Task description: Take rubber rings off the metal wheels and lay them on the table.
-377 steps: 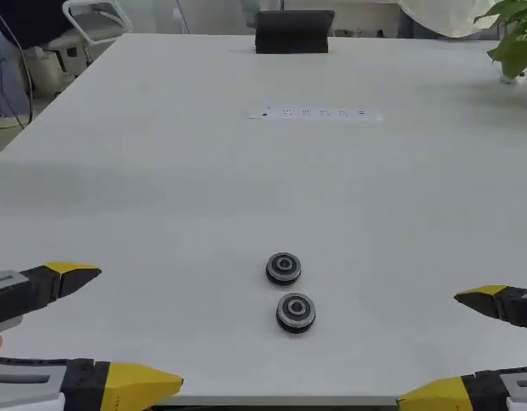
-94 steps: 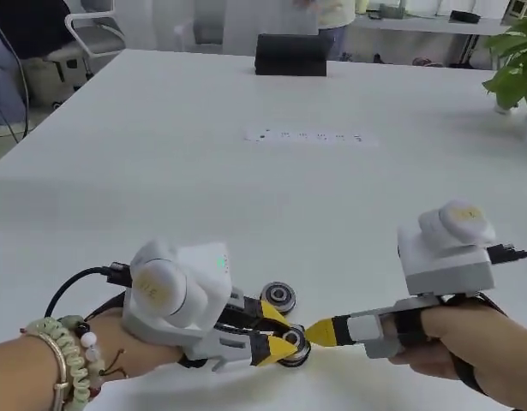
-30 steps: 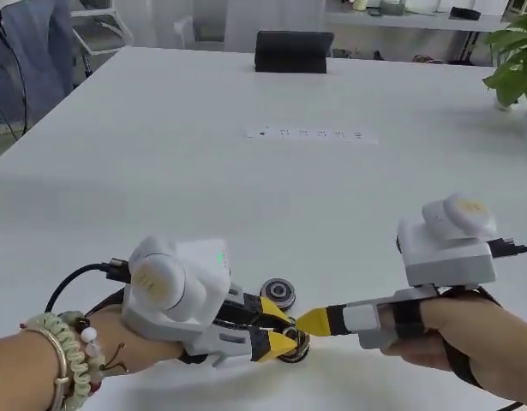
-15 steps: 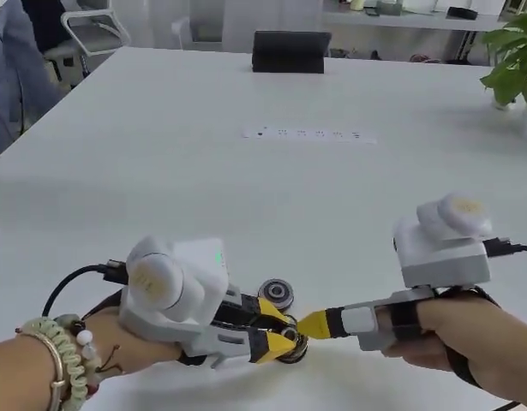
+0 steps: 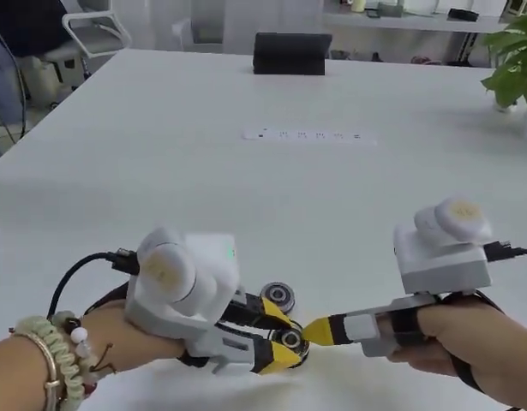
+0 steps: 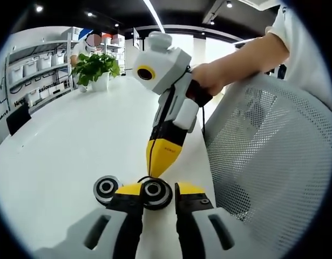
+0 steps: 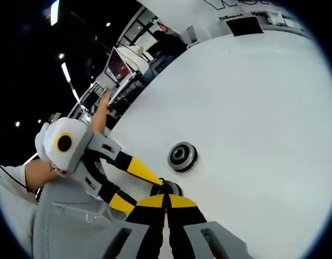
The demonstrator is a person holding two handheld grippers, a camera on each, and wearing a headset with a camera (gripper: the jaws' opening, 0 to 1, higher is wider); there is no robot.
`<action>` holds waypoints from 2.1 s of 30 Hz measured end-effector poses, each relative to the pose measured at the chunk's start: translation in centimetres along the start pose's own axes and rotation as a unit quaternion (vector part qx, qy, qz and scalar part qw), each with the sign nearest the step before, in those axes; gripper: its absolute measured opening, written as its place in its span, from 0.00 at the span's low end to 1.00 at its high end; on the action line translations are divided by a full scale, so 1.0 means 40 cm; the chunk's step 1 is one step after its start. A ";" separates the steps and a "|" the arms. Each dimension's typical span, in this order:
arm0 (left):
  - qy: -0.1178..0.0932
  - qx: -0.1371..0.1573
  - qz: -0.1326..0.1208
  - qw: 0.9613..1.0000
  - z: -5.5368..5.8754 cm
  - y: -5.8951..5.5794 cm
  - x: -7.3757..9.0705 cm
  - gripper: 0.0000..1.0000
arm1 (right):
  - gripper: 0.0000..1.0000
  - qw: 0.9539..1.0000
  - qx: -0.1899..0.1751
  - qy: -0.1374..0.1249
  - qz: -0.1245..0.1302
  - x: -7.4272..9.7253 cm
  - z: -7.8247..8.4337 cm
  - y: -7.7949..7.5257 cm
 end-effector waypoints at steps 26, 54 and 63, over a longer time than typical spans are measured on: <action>-0.019 -0.018 -0.041 0.999 -0.098 -0.045 0.237 0.69 | 0.00 0.998 -0.012 -0.065 -0.009 0.053 -0.058 0.021; -0.032 0.096 -0.188 0.977 0.086 -0.133 0.397 0.81 | 0.00 0.993 -0.002 -0.116 -0.035 0.103 -0.092 0.063; -0.041 0.117 -0.202 0.972 0.112 -0.158 0.391 0.81 | 0.00 0.992 0.004 -0.121 -0.045 0.107 -0.094 0.080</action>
Point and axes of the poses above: the centre of the closed fingertips' face, and the gripper's own axes: x roughly backward along the fingers, y roughly to its left, z roughly out of its underside, the point moved 7 cm from there along x, roughly backward along the fingers, and after that the axes turned 9 degrees about z, right-handed, at the moved point
